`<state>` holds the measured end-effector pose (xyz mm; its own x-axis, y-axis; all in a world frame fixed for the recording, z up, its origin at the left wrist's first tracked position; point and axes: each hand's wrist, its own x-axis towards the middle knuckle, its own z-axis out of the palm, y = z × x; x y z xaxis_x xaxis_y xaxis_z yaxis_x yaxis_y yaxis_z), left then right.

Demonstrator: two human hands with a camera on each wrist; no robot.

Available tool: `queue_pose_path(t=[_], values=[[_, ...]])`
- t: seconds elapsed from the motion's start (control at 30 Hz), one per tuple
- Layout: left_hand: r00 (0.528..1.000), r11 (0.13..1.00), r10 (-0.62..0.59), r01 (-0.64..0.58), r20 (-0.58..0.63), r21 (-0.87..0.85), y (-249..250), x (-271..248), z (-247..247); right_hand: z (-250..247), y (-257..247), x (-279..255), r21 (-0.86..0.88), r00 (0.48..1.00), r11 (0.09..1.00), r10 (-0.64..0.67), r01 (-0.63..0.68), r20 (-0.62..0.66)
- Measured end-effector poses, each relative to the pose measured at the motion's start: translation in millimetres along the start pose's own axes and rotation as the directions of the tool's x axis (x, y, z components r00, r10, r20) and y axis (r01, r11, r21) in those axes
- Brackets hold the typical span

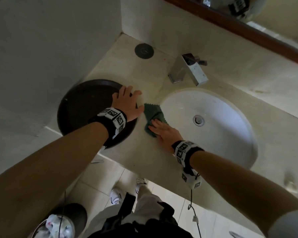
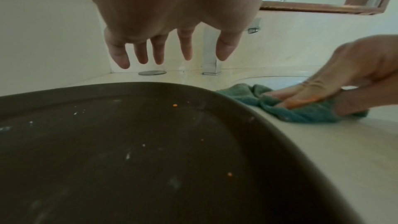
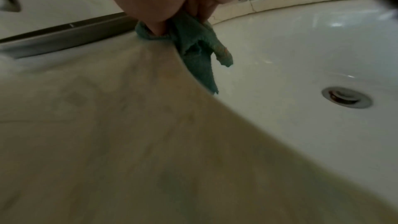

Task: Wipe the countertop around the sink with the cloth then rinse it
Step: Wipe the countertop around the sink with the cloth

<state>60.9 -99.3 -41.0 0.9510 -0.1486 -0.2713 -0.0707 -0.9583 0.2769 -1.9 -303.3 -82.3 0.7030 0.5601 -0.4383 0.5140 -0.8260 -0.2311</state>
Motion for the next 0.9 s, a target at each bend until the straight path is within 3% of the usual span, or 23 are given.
queue_pose_path(t=[0.07, 0.17, 0.37, 0.57, 0.73, 0.9], values=[[1.000, 1.000, 0.021, -0.021, 0.004, 0.011, 3.3, -6.7, 2.4, 16.0, -2.8, -18.4, -0.027, 0.999, 1.000, 0.011, -0.010, 0.041], [0.999, 0.999, 0.041, -0.041, 0.007, 0.032, 6.0, -13.4, 6.2, 29.0, -6.9, -43.2, 0.015, 1.000, 1.000, 0.014, -0.014, -0.010], [0.998, 0.999, 0.040, -0.041, 0.042, 0.028, 0.1, -13.6, 12.3, 26.2, -2.0, -40.3, -0.062, 0.987, 0.991, -0.123, 0.116, -0.107], [0.999, 0.999, 0.021, -0.023, 0.049, 0.039, -11.8, 2.1, 9.8, -9.6, 3.0, 7.2, -0.024, 0.964, 0.995, -0.101, 0.098, -0.247], [0.999, 0.999, -0.018, 0.016, 0.040, 0.035, -20.5, 24.0, 0.2, -39.2, 26.0, 58.4, 0.050, 0.975, 0.999, 0.027, -0.017, -0.219], [0.997, 0.998, -0.060, 0.059, 0.040, 0.024, -28.4, 46.2, -8.5, -59.4, 51.1, 100.5, 0.070, 0.976, 0.997, 0.035, -0.020, -0.214]])
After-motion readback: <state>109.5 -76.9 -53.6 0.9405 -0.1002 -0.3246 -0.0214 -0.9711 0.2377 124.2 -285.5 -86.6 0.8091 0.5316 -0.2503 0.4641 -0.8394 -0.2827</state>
